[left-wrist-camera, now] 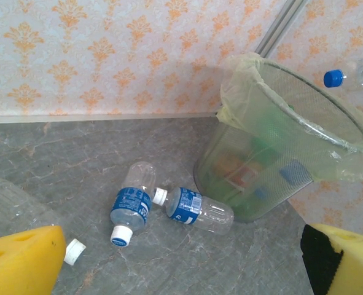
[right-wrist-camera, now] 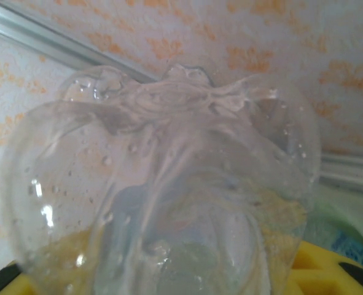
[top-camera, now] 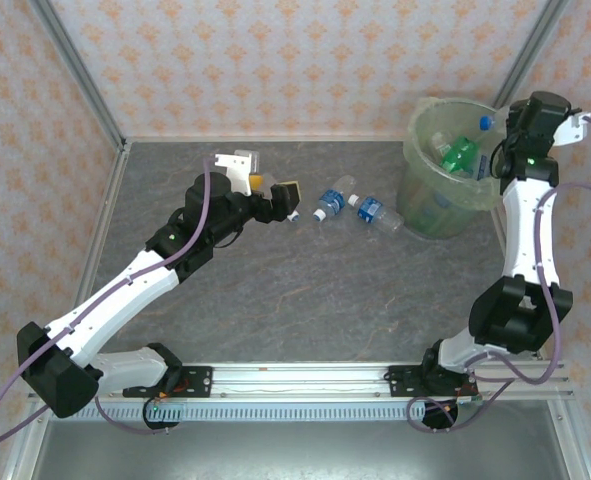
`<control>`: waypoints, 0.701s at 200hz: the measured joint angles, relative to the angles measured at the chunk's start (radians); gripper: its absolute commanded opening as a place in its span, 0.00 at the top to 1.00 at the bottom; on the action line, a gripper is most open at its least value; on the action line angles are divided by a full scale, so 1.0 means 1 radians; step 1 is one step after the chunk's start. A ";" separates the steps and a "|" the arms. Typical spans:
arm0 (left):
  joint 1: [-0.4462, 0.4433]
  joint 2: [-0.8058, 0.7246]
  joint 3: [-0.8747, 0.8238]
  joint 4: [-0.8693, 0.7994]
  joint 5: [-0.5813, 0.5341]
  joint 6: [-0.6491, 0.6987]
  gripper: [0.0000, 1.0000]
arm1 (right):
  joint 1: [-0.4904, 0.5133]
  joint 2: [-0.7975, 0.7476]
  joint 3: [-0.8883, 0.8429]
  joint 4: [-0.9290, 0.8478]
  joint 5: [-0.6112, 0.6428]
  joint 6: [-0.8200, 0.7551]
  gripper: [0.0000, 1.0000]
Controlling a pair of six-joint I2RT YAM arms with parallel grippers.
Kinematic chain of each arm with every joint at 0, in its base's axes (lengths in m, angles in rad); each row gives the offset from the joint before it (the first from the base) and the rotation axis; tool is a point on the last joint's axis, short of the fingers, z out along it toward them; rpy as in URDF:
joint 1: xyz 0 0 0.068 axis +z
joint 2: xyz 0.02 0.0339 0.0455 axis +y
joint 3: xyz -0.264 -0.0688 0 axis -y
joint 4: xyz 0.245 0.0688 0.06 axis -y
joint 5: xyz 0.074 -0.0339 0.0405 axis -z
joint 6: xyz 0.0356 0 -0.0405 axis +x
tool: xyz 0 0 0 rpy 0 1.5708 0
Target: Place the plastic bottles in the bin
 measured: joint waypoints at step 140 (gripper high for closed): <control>0.000 0.061 0.012 0.018 0.000 0.000 0.01 | 0.006 0.244 0.229 -0.103 0.127 -0.468 0.00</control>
